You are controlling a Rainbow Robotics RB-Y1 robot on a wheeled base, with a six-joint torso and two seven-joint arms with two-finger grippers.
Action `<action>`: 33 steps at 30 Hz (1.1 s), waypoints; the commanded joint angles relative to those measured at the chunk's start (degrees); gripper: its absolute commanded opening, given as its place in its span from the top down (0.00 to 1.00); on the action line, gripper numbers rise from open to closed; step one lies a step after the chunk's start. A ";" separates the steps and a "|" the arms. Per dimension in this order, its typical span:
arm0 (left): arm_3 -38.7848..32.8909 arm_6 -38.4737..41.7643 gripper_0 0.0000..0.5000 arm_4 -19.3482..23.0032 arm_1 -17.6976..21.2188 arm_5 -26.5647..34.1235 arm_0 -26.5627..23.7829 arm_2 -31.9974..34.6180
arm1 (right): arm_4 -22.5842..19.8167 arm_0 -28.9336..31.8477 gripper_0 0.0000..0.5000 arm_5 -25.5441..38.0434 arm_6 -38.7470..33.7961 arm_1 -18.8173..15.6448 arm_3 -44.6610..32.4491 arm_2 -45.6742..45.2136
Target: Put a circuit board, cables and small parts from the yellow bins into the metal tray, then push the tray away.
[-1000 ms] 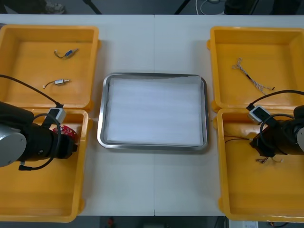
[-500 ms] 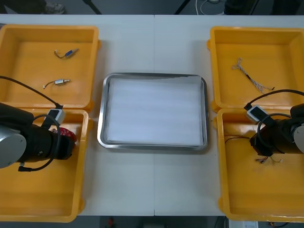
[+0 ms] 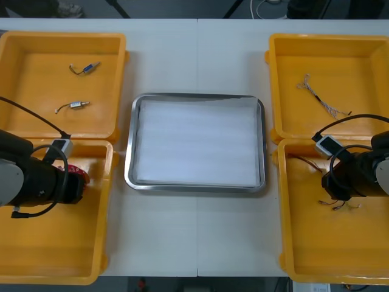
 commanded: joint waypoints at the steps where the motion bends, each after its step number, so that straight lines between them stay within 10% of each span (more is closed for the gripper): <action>1: -3.19 3.14 1.00 1.62 -0.45 5.54 0.27 6.20 | 0.36 -0.61 1.00 5.31 1.18 -1.79 -5.93 -3.38; 17: -13.74 9.47 1.00 5.66 -0.45 27.07 -8.17 15.07 | -4.83 -0.79 1.00 21.66 0.47 -1.79 -18.32 -12.26; 33: -16.28 17.03 1.00 9.09 -0.72 27.47 -23.55 0.75 | -8.70 -4.13 1.00 34.63 0.12 -1.79 -30.71 -18.24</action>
